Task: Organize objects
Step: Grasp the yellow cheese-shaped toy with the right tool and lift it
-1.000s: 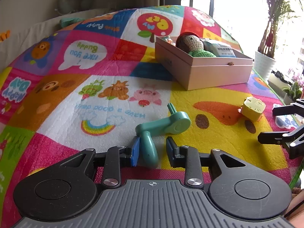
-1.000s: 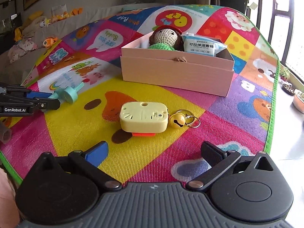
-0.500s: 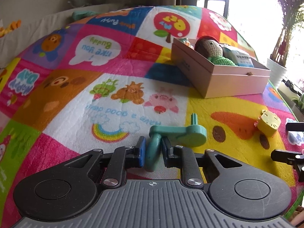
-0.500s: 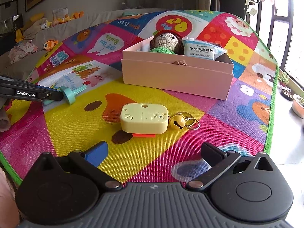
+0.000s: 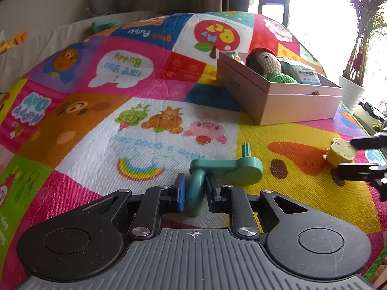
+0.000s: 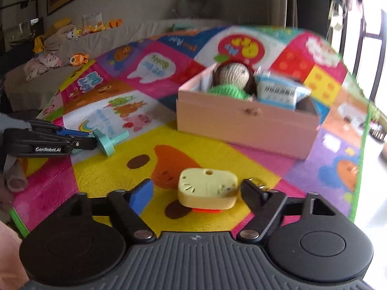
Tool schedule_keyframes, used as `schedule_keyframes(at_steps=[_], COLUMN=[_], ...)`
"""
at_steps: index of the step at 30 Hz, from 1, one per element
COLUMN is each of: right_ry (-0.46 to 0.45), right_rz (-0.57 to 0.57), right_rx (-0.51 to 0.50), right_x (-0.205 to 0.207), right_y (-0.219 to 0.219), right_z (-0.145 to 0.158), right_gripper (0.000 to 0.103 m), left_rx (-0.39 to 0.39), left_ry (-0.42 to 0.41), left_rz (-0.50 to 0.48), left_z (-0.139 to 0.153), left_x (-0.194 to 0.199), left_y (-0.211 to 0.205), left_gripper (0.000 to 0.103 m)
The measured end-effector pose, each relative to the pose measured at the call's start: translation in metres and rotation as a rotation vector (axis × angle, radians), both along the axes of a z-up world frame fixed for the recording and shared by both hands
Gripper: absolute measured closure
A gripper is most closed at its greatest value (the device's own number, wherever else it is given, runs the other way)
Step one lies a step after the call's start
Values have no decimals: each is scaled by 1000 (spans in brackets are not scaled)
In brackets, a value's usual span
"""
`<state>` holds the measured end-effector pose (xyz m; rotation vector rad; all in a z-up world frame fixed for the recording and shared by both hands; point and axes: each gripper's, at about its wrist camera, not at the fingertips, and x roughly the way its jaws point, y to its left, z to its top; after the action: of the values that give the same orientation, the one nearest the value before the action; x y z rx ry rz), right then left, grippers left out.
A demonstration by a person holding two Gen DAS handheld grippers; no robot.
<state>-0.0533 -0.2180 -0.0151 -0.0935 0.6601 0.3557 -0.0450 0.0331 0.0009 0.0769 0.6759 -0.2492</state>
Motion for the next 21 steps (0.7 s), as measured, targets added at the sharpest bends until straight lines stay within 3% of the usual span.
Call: schedule_keyframes(at_steps=[3, 8, 12, 18, 21], right_ry=[73, 35, 63, 29, 23], right_rz=[15, -40, -50, -53, -36], right_rx=[38, -71, -47, -132, -67], right_x=[13, 13, 15, 7, -1], right_y=[0, 0, -11, -16, -27], right_z=[-8, -12, -12, -7, 3], right_gripper=[27, 23, 22, 17, 17], left_rx=[0, -4, -4, -6, -4], left_ry=[-1, -3, -2, -2, -3], left_rz=[0, 1, 0, 0, 0], left_z=[0, 0, 0, 0, 0], left_x=[0, 0, -1, -1, -1], left_y=[1, 0, 1, 1, 2], left_gripper=[82, 82, 82, 82, 82])
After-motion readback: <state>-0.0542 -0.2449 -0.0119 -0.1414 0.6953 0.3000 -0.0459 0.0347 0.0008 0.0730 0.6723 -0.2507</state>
